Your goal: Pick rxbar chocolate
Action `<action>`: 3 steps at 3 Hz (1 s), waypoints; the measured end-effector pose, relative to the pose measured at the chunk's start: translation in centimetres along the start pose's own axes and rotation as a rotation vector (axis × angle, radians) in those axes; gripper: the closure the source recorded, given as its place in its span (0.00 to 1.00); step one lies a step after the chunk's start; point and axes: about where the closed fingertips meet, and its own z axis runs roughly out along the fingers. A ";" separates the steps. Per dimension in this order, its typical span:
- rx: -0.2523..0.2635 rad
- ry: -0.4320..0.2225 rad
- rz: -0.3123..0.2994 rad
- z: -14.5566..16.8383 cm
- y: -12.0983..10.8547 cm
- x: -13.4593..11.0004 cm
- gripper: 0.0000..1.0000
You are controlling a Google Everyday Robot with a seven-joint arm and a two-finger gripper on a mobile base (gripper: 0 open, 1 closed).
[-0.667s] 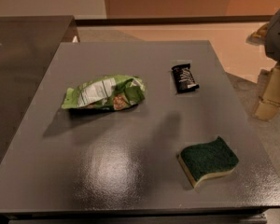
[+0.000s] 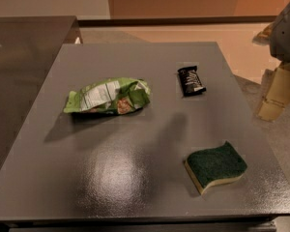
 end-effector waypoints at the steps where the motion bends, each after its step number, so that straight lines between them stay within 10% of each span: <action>1: -0.002 -0.058 0.099 2.4 -2.1 -1.0 0.00; 3: -0.013 -0.214 0.286 8.2 -7.2 -3.8 0.00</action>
Offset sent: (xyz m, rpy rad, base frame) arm 0.1161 0.0205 -0.0568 0.3486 0.0123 -0.2980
